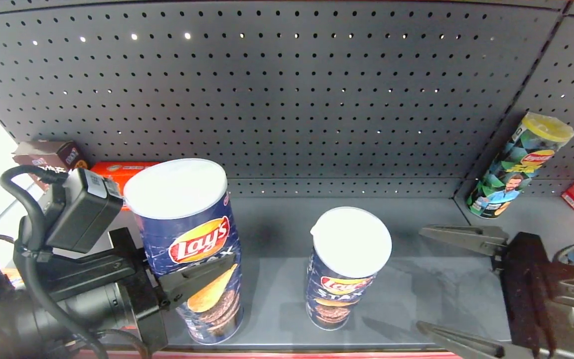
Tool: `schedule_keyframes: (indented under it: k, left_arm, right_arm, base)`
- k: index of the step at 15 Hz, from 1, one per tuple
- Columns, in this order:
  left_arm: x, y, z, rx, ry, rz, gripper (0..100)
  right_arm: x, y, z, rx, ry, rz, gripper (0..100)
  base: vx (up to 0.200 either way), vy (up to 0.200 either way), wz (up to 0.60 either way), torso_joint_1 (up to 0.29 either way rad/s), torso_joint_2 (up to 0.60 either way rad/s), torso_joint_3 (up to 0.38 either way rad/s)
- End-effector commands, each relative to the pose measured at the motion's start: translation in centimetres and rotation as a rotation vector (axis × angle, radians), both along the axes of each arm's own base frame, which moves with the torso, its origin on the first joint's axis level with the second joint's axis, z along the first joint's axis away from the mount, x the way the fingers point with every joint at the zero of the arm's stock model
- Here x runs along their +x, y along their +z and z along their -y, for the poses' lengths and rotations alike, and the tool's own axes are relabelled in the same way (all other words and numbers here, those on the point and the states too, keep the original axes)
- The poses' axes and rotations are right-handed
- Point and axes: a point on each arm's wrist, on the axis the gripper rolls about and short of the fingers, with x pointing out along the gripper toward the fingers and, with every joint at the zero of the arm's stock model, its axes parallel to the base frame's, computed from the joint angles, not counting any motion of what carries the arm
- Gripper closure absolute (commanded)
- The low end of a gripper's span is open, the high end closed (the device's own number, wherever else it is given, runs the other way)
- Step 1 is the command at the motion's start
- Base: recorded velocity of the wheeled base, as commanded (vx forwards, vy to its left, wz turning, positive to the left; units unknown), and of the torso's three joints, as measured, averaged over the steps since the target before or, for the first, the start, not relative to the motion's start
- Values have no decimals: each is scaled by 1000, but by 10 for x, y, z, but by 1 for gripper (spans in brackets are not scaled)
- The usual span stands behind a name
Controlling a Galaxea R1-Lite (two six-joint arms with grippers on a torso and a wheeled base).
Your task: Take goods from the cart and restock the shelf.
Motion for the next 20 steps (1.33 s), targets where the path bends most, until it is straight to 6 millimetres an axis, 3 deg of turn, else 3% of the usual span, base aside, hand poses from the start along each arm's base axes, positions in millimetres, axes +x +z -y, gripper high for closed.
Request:
schedule_keyframes:
  k: [1,3,6,8,9,13,16,18,20]
  left_arm:
    - [-2,3,-2,-8,3,13,100]
    - [-2,4,-2,-9,6,16,100]
    - [-3,6,-2,-14,3,26,100]
    - [-2,8,-2,-15,2,34,100]
    - [-2,8,-1,-14,-1,34,100]
    - [-2,11,0,-20,-6,45,100]
    - [-1,12,2,-20,-13,45,100]
    - [-2,11,2,-20,-13,45,100]
    - [-2,11,4,-16,-26,42,100]
  right_arm:
    - [-36,7,26,32,-121,40,0]
    - [-52,3,37,46,-213,46,0]
    - [-82,-25,66,26,-443,16,0]
    - [-90,-42,74,-10,-495,-18,0]
    - [-97,-60,82,-44,-573,-51,0]
    - [-103,-77,89,-55,-638,-80,0]
    - [-106,-92,96,-92,-792,-149,0]
    - [-124,-115,109,-171,-978,-229,0]
    - [-134,-116,112,-125,-1159,-225,0]
  base:
    - [0,0,0,0,0,0]
    - [0,0,0,0,0,0]
    - [0,0,0,0,0,0]
    - [0,0,0,0,0,0]
    - [0,0,0,0,0,0]
    - [0,0,0,0,0,0]
    - [0,0,0,0,0,0]
    - [0,0,0,0,0,0]
    - [0,0,0,0,0,0]
